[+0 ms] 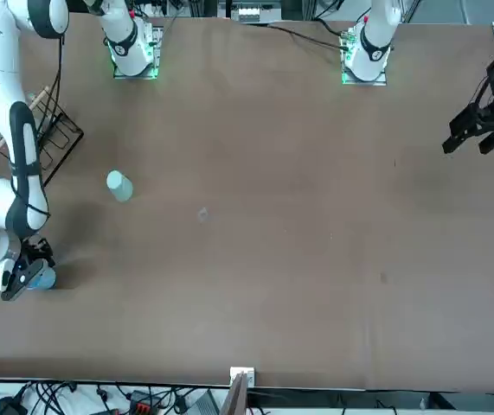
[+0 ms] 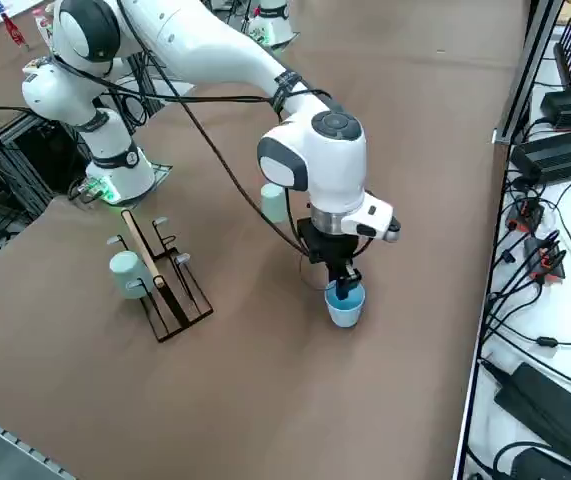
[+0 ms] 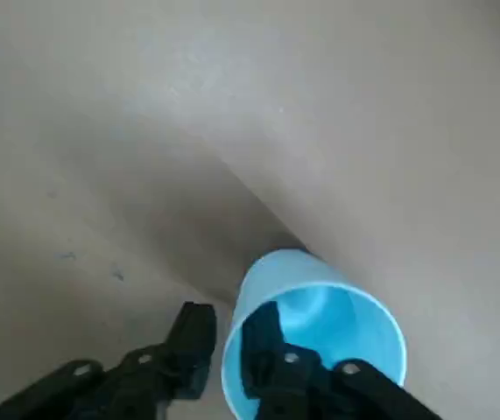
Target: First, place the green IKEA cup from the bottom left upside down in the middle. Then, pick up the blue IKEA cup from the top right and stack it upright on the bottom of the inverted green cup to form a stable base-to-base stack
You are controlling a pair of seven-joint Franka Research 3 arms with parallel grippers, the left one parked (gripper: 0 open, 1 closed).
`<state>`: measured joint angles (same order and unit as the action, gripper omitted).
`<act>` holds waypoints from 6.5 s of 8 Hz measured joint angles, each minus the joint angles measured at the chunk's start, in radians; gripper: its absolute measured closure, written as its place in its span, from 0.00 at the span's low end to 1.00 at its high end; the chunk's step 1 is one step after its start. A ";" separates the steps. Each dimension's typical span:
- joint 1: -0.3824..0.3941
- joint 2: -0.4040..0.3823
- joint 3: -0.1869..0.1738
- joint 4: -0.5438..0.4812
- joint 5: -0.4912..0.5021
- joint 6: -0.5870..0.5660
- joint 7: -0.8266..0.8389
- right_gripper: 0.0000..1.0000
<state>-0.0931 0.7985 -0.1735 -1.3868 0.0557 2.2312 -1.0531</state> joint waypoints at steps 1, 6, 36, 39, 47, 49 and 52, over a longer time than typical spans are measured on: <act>0.000 -0.004 0.000 0.009 0.000 0.000 -0.015 0.97; 0.042 -0.217 0.007 -0.009 0.021 -0.294 0.113 0.97; 0.385 -0.810 0.020 -0.972 -0.121 0.066 1.144 0.93; 0.385 -0.810 0.020 -0.975 -0.131 0.069 1.148 0.93; 0.385 -0.808 0.020 -0.981 -0.133 0.075 1.173 0.01; 0.385 -0.817 0.020 -0.970 -0.133 0.071 1.173 0.00; 0.383 -0.835 0.016 -0.855 -0.136 -0.049 1.173 0.00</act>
<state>0.2896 -0.0366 -0.1576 -2.2415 -0.0799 2.1823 0.1202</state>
